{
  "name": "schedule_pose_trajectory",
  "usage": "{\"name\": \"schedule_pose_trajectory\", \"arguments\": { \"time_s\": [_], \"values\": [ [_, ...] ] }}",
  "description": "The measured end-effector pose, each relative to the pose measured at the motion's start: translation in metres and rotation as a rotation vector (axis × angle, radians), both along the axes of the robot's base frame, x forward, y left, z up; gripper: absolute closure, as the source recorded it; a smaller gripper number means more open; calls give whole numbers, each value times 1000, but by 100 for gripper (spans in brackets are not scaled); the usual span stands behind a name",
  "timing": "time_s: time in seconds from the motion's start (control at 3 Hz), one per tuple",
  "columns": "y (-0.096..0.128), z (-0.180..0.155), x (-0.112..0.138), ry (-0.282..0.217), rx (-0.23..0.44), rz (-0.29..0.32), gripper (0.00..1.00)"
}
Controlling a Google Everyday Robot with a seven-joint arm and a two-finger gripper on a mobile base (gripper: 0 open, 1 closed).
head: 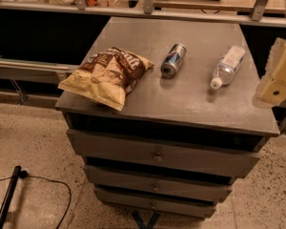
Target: Pick brown chip bag
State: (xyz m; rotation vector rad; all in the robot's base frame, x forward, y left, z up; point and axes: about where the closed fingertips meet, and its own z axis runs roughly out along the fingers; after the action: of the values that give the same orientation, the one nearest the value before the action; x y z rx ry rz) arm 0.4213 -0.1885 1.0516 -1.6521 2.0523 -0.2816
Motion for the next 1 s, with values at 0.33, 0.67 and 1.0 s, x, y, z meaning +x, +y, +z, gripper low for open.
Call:
{"name": "schedule_pose_trajectory", "arguments": {
  "time_s": [0.33, 0.67, 1.0],
  "values": [
    [0, 0, 0, 0, 1, 0, 0],
    [35, 4, 2, -33, 214, -59, 0],
    [83, 1, 2, -51, 417, -109, 0]
  ]
}}
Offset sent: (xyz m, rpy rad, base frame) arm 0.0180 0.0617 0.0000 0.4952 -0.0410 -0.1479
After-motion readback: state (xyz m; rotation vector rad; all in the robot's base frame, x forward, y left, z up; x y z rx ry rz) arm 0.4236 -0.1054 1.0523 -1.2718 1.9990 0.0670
